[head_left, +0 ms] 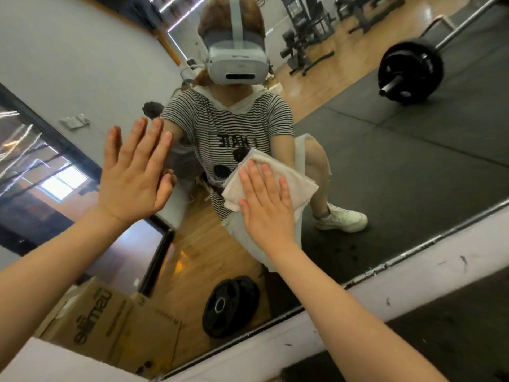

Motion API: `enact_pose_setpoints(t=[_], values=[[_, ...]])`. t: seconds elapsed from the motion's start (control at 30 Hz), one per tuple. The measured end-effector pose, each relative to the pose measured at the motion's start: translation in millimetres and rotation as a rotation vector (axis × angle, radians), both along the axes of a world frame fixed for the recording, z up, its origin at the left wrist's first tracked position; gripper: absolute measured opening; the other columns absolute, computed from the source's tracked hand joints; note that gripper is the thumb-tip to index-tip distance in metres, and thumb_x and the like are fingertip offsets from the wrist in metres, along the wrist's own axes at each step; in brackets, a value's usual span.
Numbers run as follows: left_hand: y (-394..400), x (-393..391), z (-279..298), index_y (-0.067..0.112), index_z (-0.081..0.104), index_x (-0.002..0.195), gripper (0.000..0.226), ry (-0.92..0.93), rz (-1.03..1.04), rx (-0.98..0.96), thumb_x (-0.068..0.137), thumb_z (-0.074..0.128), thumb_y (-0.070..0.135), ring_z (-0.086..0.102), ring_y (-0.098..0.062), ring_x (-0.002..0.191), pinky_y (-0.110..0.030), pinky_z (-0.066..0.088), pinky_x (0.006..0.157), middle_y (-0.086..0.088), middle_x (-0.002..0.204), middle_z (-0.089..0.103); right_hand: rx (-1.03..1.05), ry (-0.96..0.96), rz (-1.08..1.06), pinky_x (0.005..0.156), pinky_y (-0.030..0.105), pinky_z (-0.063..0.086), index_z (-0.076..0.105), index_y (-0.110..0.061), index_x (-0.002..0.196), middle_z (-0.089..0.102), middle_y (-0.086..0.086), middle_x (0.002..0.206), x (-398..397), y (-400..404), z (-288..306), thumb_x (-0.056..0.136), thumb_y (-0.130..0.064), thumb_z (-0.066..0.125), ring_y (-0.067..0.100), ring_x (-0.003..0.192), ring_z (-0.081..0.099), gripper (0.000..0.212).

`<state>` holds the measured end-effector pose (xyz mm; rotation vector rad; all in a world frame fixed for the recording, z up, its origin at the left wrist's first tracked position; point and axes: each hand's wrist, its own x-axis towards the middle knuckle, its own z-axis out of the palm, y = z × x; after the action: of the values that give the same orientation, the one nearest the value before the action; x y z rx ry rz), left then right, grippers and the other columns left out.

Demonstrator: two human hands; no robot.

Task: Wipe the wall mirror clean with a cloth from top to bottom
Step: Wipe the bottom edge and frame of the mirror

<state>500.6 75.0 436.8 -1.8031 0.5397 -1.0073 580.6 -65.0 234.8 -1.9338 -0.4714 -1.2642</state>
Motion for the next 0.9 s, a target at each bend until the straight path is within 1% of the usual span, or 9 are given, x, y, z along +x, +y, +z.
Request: enact_pose_setpoints(t=[0.17,0.33,0.43,0.53,0.6,0.67,0.7,0.8,0.9], values=[[0,2,-4,-0.003,0.032,0.148,0.06,0.005,-0.005,-0.019,0.098,0.031,0.03,0.006,-0.028,0.15,-0.049,0.002,0.119,-0.028,0.148,0.035,0.007,0.097,0.025,0.118,0.039,-0.003,-0.012,-0.016,0.154,0.022,0.004,0.152,-9,-2,-60,0.092,-0.031,0.034,0.016,0.148,-0.015,0.078],[-10,1,-12,-0.005,0.028,0.147,0.06,0.049,-0.037,-0.074,0.096,0.034,0.026,0.002,-0.027,0.15,-0.048,-0.004,0.119,-0.03,0.152,0.026,-0.047,0.145,-0.002,0.118,0.041,-0.002,-0.011,-0.015,0.154,0.013,0.007,0.155,-15,-9,-114,0.091,-0.031,0.034,0.019,0.148,-0.014,0.079],[-37,6,-41,0.003,0.028,0.147,0.058,0.235,-0.122,0.007,0.093,0.038,0.023,0.002,-0.028,0.15,-0.048,-0.004,0.12,-0.013,0.163,0.005,-0.143,0.146,0.006,0.119,0.042,-0.002,-0.008,-0.015,0.154,0.001,0.004,0.16,-15,-16,-145,0.097,-0.032,0.03,0.02,0.149,-0.012,0.071],[-60,27,-66,0.006,0.029,0.149,0.063,0.321,-0.105,0.063,0.09,0.043,0.023,0.008,-0.029,0.149,-0.054,0.006,0.118,-0.014,0.16,0.017,-0.267,0.131,0.057,0.12,0.044,-0.002,-0.004,-0.017,0.155,-0.006,0.0,0.163,-17,-28,-196,0.105,-0.028,0.019,0.02,0.15,-0.007,0.056],[-68,42,-72,0.005,0.028,0.15,0.062,0.303,-0.059,0.094,0.092,0.04,0.025,0.016,-0.031,0.148,-0.056,0.01,0.116,-0.016,0.156,0.025,-0.367,0.121,0.085,0.12,0.045,-0.004,-0.005,-0.018,0.155,0.011,0.003,0.161,-17,-39,-219,0.097,-0.022,0.03,0.019,0.15,-0.006,0.067],[-67,50,-75,0.004,0.027,0.151,0.062,0.249,-0.013,0.145,0.095,0.036,0.028,0.017,-0.031,0.147,-0.056,0.01,0.116,-0.015,0.158,0.022,-0.478,0.102,0.115,0.12,0.044,-0.005,-0.006,-0.019,0.155,0.026,0.002,0.152,-16,-49,-235,0.084,-0.017,0.034,0.019,0.148,0.0,0.082],[-65,51,-77,0.004,0.026,0.152,0.062,0.232,-0.003,0.159,0.095,0.035,0.029,0.016,-0.031,0.147,-0.056,0.01,0.116,-0.014,0.158,0.02,-0.54,0.098,0.129,0.12,0.044,-0.006,-0.006,-0.02,0.155,0.024,0.001,0.154,-15,-56,-242,0.081,-0.015,0.034,0.018,0.148,0.001,0.085],[-62,51,-79,0.004,0.026,0.152,0.063,0.214,-0.015,0.176,0.095,0.036,0.028,0.018,-0.031,0.147,-0.056,0.013,0.115,-0.015,0.157,0.021,-0.684,0.022,0.19,0.12,0.044,-0.008,-0.004,-0.021,0.156,-0.005,-0.002,0.164,-8,-76,-269,0.079,-0.011,0.04,0.018,0.15,-0.006,0.089],[-61,52,-79,0.004,0.025,0.152,0.063,0.207,-0.012,0.178,0.095,0.037,0.028,0.018,-0.032,0.147,-0.056,0.012,0.115,-0.016,0.158,0.02,-0.826,-0.015,0.296,0.119,0.043,-0.002,-0.002,-0.022,0.155,-0.012,-0.004,0.163,6,-94,-278,0.063,-0.012,0.079,0.016,0.149,-0.007,0.124]])
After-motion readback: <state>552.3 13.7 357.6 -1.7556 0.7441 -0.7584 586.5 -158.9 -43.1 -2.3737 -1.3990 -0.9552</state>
